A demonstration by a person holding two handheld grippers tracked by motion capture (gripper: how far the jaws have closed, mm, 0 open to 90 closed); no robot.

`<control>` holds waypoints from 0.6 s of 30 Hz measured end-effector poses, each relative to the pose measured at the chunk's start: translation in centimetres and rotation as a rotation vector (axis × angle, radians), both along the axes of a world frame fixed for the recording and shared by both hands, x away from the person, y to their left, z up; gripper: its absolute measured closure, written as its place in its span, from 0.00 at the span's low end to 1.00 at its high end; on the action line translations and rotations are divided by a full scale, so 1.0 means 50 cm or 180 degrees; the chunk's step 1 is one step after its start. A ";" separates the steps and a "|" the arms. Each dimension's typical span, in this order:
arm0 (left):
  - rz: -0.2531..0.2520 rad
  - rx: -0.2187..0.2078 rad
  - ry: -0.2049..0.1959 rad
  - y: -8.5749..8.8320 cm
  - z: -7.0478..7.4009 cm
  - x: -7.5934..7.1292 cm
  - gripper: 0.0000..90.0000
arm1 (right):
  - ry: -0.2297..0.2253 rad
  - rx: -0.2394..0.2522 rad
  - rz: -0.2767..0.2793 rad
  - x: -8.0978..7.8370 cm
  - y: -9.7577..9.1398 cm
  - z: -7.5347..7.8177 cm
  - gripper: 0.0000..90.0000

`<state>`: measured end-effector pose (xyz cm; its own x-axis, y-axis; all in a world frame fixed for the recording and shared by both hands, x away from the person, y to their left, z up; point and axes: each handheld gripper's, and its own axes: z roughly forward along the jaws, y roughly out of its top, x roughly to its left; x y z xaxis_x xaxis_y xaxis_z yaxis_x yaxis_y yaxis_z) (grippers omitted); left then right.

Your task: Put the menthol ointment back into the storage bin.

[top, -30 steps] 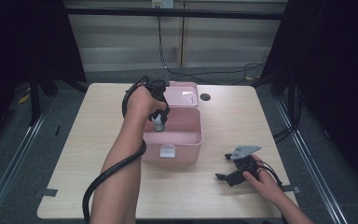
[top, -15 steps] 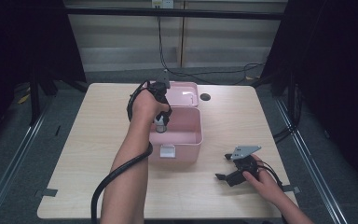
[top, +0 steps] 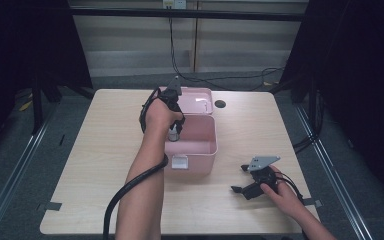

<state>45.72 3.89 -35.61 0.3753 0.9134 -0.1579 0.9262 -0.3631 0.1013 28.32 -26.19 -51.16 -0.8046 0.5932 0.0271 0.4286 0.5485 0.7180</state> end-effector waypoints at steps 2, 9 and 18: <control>0.0033 -0.0002 -0.0027 0.001 -0.006 0.001 0.56 | -0.0016 -0.0002 0.0005 0.001 0.000 0.000 0.11; 0.0100 0.0017 -0.0042 -0.002 -0.031 0.005 0.56 | -0.0014 0.0002 -0.0002 0.000 0.000 0.000 0.11; 0.0187 -0.0009 -0.0072 -0.009 -0.057 0.011 0.56 | -0.0013 0.0004 -0.0002 0.000 0.000 0.000 0.11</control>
